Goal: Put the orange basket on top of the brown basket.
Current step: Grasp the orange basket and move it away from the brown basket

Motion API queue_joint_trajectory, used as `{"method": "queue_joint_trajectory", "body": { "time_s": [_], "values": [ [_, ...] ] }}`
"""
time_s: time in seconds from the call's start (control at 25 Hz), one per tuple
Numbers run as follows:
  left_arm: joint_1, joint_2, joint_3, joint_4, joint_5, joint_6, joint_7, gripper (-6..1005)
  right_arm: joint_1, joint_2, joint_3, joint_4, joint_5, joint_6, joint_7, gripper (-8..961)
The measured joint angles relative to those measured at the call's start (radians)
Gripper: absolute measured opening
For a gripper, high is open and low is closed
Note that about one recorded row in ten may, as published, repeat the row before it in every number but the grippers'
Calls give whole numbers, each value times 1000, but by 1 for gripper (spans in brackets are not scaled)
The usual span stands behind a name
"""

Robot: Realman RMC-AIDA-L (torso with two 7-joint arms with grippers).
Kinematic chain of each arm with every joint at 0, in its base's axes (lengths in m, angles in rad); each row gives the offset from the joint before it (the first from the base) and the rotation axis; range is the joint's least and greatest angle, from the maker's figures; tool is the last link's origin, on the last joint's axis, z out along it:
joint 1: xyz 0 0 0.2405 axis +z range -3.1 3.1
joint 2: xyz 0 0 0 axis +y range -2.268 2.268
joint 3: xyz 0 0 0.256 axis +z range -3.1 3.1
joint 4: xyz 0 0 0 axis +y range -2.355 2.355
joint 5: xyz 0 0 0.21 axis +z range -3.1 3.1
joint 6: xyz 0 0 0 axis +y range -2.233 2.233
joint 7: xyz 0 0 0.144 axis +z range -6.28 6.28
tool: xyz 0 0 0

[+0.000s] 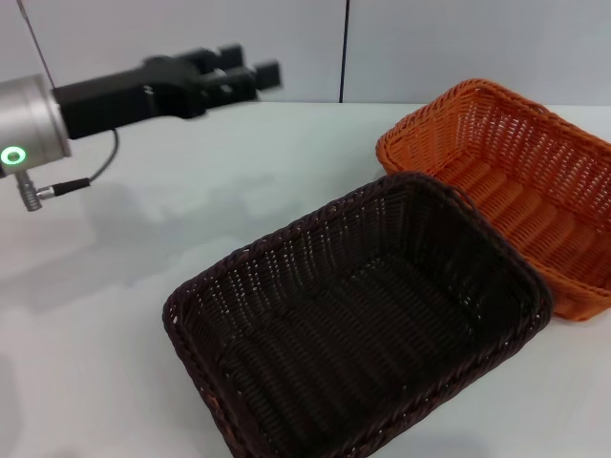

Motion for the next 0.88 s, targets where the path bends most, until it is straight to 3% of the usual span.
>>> {"method": "queue_joint_trajectory", "body": {
  "time_s": [0.28, 0.36, 0.56, 0.88],
  "values": [
    [43, -4, -53, 186, -277, 50, 292, 847, 3, 3, -39, 17, -24, -41, 48, 749],
    [48, -5, -60, 225, -330, 52, 355, 847, 3, 18, -73, 21, -29, -49, 53, 748],
    [52, -5, -62, 278, -383, 52, 422, 847, 6, 34, -79, 39, -52, -37, 55, 748],
    [53, -6, -62, 302, -393, 56, 433, 847, 17, 41, -86, 123, -64, 29, 65, 746]
  ]
}}
